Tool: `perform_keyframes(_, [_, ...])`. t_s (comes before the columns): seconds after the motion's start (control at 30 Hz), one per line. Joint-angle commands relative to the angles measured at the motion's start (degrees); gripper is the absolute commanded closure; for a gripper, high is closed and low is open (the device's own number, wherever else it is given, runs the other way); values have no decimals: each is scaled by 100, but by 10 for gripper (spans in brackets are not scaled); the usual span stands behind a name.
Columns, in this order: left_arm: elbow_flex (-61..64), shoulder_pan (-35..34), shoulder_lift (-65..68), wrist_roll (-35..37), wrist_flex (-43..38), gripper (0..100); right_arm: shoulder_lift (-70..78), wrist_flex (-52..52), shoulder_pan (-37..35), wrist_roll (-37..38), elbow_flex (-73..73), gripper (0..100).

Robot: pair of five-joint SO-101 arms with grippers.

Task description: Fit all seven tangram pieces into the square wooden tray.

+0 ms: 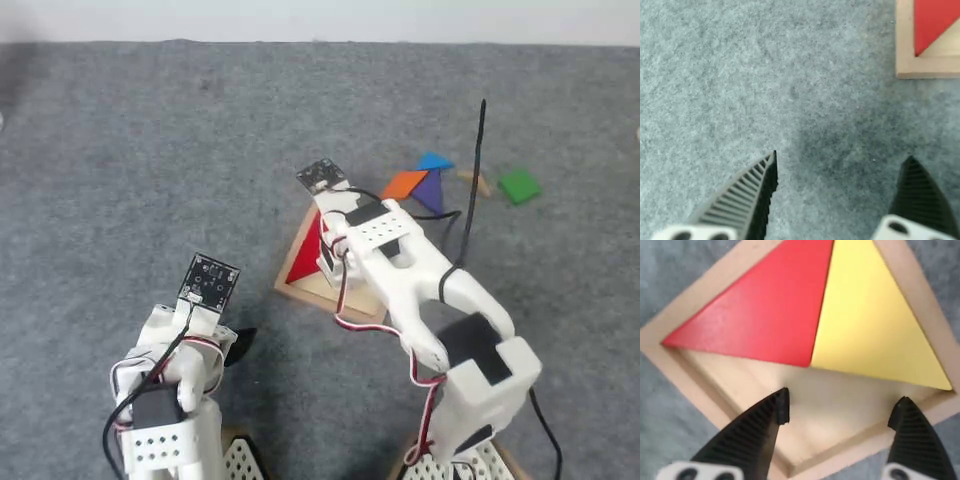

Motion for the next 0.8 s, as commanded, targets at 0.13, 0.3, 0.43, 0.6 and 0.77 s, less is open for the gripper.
perform_keyframes(0.13, [-127, 0, -88, -53, 35, 632, -207, 321, 154, 501, 141, 659])
perform_keyframes(0.3, [-127, 0, -88, -53, 35, 632, -198, 462, 497, 2154, 158, 659])
perform_keyframes(0.43, [-127, 0, -97, -53, -18, 632, -338, 470, 1015, 1811, -88, 659])
perform_keyframes(0.6, [-189, -281, -97, -404, -703, 632, -1323, 207, 1042, 440, -26, 659])
perform_keyframes(0.77, [-514, -457, -70, -308, -985, 632, -2730, 145, 1042, 149, 440, 659])
